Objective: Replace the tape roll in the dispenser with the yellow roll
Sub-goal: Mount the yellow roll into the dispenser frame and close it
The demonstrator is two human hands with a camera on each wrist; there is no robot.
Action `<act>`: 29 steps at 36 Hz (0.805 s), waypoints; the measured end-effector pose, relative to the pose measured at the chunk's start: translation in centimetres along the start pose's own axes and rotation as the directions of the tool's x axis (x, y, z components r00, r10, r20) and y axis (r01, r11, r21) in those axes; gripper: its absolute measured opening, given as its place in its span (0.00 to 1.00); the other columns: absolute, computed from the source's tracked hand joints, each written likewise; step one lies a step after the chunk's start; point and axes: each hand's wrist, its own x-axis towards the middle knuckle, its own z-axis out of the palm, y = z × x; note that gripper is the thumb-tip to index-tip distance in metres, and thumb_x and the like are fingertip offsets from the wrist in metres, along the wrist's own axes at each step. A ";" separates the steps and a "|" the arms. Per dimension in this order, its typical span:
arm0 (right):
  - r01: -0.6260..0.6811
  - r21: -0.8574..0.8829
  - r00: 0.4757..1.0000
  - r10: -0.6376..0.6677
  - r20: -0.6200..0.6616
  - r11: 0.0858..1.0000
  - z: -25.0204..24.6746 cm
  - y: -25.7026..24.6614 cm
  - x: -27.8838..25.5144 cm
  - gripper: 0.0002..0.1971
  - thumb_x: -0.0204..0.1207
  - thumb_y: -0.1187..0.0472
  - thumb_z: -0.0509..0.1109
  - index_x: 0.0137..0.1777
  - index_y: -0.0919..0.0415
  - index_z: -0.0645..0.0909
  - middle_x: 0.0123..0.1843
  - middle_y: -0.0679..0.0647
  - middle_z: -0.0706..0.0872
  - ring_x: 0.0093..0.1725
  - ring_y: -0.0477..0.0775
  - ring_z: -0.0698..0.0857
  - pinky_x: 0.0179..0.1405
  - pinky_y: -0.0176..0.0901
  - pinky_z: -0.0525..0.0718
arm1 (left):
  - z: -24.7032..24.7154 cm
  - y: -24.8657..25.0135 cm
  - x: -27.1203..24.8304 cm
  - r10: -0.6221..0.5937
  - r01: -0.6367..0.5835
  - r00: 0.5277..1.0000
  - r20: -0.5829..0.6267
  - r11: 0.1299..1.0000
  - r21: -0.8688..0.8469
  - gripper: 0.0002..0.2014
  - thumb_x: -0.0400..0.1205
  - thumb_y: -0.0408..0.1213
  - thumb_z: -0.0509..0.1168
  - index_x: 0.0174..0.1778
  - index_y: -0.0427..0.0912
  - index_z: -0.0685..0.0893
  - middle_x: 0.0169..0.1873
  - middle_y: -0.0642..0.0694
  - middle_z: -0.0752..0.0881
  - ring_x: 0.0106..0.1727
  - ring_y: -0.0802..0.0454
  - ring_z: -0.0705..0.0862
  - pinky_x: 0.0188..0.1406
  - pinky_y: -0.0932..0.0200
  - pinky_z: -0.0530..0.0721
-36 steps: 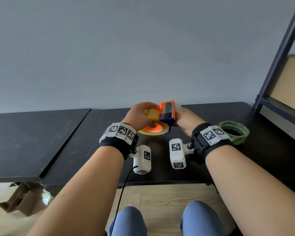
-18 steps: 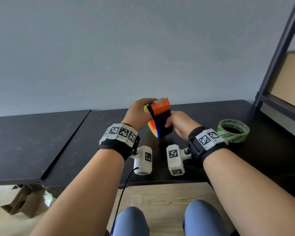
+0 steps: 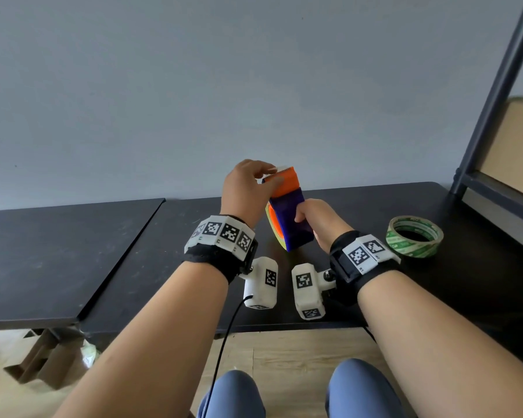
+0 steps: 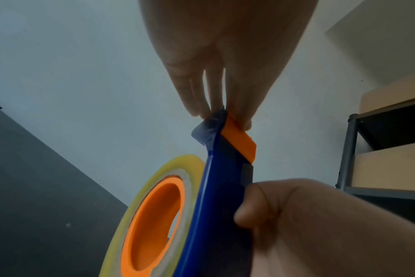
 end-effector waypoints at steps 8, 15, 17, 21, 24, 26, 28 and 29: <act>0.088 0.029 0.995 -0.089 0.037 0.996 0.1 0.1 -1.6 0.04 0.75 0.57 0.64 0.45 0.56 0.76 0.49 0.57 0.84 0.46 0.57 0.81 0.54 0.51 0.78 | -0.6 0.7 0.6 -0.021 0.019 0.994 -0.112 1.000 -0.012 0.08 0.79 0.35 0.69 0.49 0.45 0.93 0.49 0.50 0.89 0.43 0.56 0.84 0.42 0.71 0.79; 0.116 0.039 0.993 -0.118 0.030 0.992 0.4 0.0 -1.6 0.14 0.76 0.50 0.67 0.57 0.57 0.78 0.53 0.58 0.87 0.49 0.57 0.85 0.63 0.56 0.81 | -0.3 1.0 0.7 -0.003 0.005 0.994 -0.112 1.000 0.023 0.08 0.79 0.38 0.70 0.47 0.43 0.93 0.48 0.48 0.89 0.48 0.53 0.85 0.48 0.64 0.80; 0.118 0.063 0.993 -0.119 0.017 0.991 0.4 0.1 -1.5 0.19 0.76 0.49 0.69 0.60 0.62 0.80 0.55 0.61 0.89 0.51 0.61 0.87 0.61 0.55 0.83 | -0.1 0.7 0.5 0.022 -0.019 0.993 -0.114 0.999 0.030 0.07 0.78 0.37 0.70 0.46 0.42 0.93 0.48 0.47 0.88 0.48 0.53 0.84 0.49 0.62 0.80; 0.140 0.043 0.990 -0.141 0.013 0.989 0.6 0.0 -1.4 0.23 0.77 0.48 0.70 0.63 0.65 0.81 0.58 0.63 0.89 0.56 0.65 0.88 0.61 0.56 0.83 | 0.3 0.2 0.1 0.049 -0.041 0.991 -0.121 0.997 0.064 0.07 0.79 0.38 0.70 0.44 0.41 0.93 0.46 0.47 0.88 0.52 0.47 0.83 0.48 0.58 0.78; 0.175 0.027 0.984 -0.176 0.032 0.984 0.8 -0.1 -1.3 0.22 0.80 0.49 0.68 0.63 0.67 0.81 0.55 0.63 0.89 0.49 0.62 0.87 0.56 0.53 0.84 | 0.3 -0.1 -0.1 0.104 -0.085 0.988 -0.118 0.985 0.150 0.08 0.80 0.35 0.69 0.46 0.40 0.93 0.47 0.46 0.88 0.54 0.46 0.81 0.45 0.67 0.67; 0.183 0.019 0.982 -0.184 0.032 0.983 0.8 -0.1 -1.2 0.22 0.81 0.49 0.67 0.63 0.68 0.80 0.53 0.62 0.88 0.46 0.59 0.86 0.49 0.49 0.83 | 0.4 -0.3 -0.2 0.137 -0.112 0.983 -0.119 0.974 0.195 0.08 0.81 0.35 0.68 0.47 0.40 0.94 0.48 0.46 0.89 0.55 0.47 0.81 0.44 0.70 0.64; 0.182 0.015 0.983 -0.182 0.031 0.983 0.9 -0.1 -1.0 0.21 0.81 0.49 0.67 0.63 0.68 0.80 0.52 0.62 0.87 0.44 0.59 0.86 0.44 0.47 0.82 | 0.5 -0.5 -0.4 0.174 -0.142 0.977 -0.126 0.963 0.228 0.09 0.81 0.36 0.68 0.48 0.41 0.94 0.46 0.46 0.89 0.53 0.47 0.81 0.45 0.69 0.65; 0.183 0.014 0.983 -0.183 0.030 0.983 0.9 -0.1 -1.0 0.21 0.82 0.49 0.67 0.63 0.68 0.80 0.52 0.62 0.87 0.44 0.59 0.86 0.43 0.46 0.82 | 0.5 -0.6 -0.4 0.193 -0.158 0.973 -0.125 0.957 0.245 0.09 0.81 0.37 0.68 0.48 0.41 0.94 0.45 0.46 0.89 0.52 0.47 0.82 0.45 0.68 0.66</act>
